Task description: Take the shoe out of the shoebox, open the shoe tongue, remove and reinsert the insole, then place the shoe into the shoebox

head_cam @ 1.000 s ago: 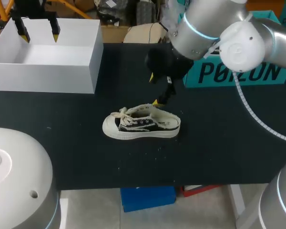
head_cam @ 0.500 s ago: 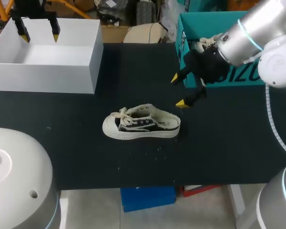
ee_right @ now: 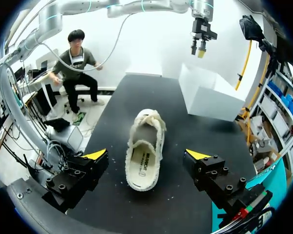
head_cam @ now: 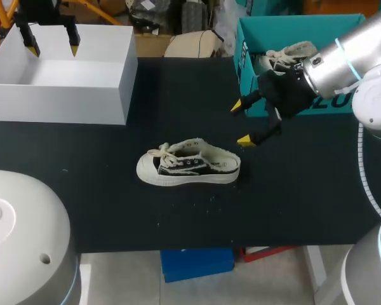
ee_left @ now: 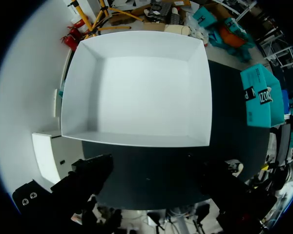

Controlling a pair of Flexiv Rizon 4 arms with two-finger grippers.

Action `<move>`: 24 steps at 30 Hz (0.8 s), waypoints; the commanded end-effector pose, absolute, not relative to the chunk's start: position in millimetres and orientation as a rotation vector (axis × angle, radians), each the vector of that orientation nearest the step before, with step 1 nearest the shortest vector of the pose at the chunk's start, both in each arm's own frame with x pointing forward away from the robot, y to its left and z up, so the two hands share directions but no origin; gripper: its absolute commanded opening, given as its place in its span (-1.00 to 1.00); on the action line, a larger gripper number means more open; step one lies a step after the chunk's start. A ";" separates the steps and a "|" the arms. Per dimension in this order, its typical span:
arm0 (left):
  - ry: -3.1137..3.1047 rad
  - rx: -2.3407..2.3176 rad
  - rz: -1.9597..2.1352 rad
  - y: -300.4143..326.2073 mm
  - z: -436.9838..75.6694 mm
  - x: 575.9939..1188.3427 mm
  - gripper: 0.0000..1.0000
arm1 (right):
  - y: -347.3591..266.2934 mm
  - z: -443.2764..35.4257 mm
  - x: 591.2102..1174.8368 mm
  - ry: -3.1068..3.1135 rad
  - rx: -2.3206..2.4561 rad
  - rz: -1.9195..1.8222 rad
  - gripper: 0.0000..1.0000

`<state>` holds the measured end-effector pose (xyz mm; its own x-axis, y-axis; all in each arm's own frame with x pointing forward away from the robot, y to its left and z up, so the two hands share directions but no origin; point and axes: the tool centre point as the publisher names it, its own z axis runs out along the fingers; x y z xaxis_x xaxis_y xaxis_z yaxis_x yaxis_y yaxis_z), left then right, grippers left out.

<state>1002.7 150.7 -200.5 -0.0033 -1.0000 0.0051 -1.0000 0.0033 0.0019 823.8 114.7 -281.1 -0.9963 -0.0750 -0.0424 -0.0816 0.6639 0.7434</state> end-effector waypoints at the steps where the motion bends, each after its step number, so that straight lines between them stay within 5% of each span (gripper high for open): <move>1: -2.220 2.217 -0.001 150.0 -200.1 1002.3 1.00 | 115.7 -281.1 823.7 2.859 -0.132 1.275 1.00; 24: -2.220 2.217 -0.001 150.0 -200.1 1002.3 1.00 | 114.6 -285.4 822.2 2.847 -0.111 1.288 1.00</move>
